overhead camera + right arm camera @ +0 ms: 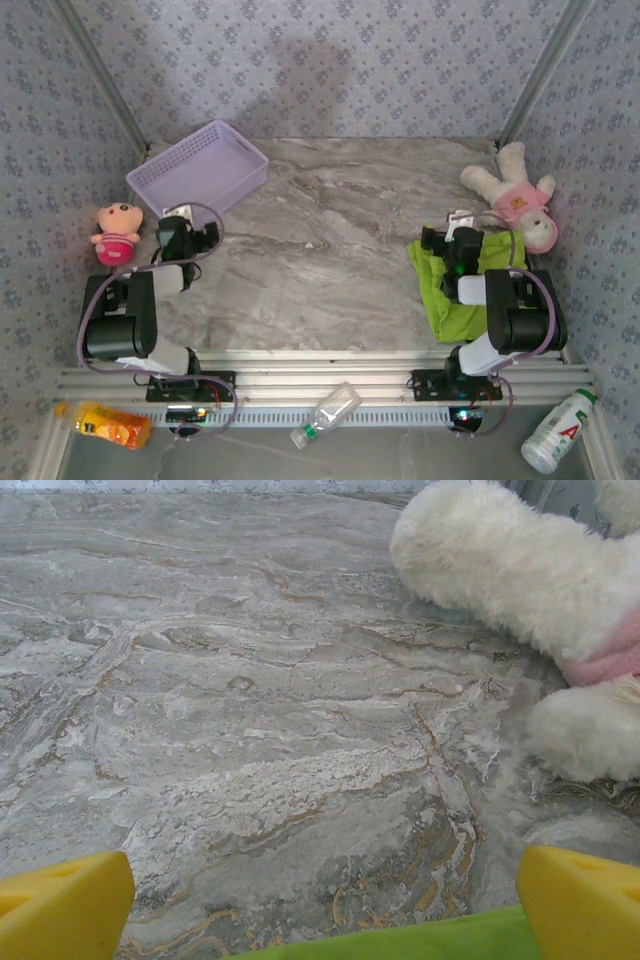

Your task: Fold and stack the mixed laundry pile

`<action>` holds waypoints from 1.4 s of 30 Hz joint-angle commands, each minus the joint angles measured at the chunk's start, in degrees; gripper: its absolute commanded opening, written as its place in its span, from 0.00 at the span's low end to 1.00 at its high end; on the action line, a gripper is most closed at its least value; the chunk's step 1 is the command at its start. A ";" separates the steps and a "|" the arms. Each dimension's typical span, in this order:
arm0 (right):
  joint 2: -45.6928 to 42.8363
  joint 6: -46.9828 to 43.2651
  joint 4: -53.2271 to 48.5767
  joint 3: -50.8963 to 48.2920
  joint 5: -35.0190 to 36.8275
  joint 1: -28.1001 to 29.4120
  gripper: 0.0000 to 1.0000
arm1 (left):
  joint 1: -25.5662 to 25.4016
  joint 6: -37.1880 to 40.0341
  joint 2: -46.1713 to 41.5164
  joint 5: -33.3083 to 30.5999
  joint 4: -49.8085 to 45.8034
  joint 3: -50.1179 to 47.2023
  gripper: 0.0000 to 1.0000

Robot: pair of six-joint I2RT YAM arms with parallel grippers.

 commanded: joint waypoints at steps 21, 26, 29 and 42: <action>0.47 0.36 1.85 -0.13 1.41 0.47 1.00 | -1.96 2.47 1.98 0.83 15.34 -5.48 1.00; 0.47 0.36 1.85 -0.16 1.38 0.47 1.00 | -1.18 2.10 1.97 2.80 14.59 -5.06 1.00; 0.47 0.38 1.83 -0.18 1.30 0.47 1.00 | -0.87 1.86 2.07 3.38 14.44 -5.04 1.00; 0.43 0.28 1.83 -0.20 1.35 0.47 1.00 | -0.89 1.93 2.13 3.31 14.53 -5.05 1.00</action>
